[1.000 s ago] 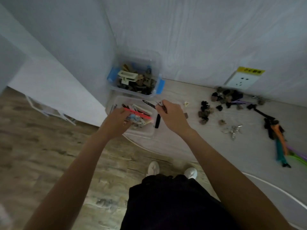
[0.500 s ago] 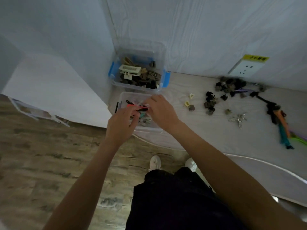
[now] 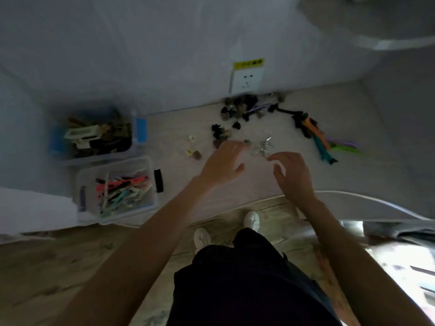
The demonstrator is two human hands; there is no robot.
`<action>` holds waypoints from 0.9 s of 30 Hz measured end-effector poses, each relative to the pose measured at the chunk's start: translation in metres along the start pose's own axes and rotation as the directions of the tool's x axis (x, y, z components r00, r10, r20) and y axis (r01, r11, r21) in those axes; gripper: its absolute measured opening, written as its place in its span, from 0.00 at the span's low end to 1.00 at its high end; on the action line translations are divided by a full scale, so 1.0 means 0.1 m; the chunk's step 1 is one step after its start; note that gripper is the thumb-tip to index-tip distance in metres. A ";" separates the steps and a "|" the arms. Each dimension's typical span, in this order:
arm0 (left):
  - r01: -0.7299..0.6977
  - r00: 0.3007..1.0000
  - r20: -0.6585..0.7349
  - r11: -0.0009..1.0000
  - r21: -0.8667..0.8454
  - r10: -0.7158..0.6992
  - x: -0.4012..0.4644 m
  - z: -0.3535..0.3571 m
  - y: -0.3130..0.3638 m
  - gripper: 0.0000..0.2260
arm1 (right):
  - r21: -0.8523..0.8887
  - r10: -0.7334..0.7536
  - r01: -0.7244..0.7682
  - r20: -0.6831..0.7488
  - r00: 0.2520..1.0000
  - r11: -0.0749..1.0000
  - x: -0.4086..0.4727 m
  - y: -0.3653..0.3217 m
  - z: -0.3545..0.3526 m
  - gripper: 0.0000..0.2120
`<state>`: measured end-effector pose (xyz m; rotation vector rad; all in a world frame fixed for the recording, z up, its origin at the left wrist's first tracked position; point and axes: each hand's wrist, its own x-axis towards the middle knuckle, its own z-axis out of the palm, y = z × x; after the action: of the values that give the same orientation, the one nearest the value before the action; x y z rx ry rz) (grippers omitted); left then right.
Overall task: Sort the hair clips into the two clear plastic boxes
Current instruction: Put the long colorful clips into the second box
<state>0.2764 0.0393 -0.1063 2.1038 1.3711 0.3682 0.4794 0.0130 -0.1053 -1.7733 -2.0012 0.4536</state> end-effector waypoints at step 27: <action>-0.320 0.944 0.142 0.933 0.166 0.298 1.35 1.22 1.02 0.20 | -0.241 0.220 -0.185 0.127 0.967 0.953 0.39 2.06 -0.74 0.07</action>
<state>0.4738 0.0904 -0.1512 2.4652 1.0418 0.2456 0.6899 0.0762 -0.1425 -2.1584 -2.0510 0.4499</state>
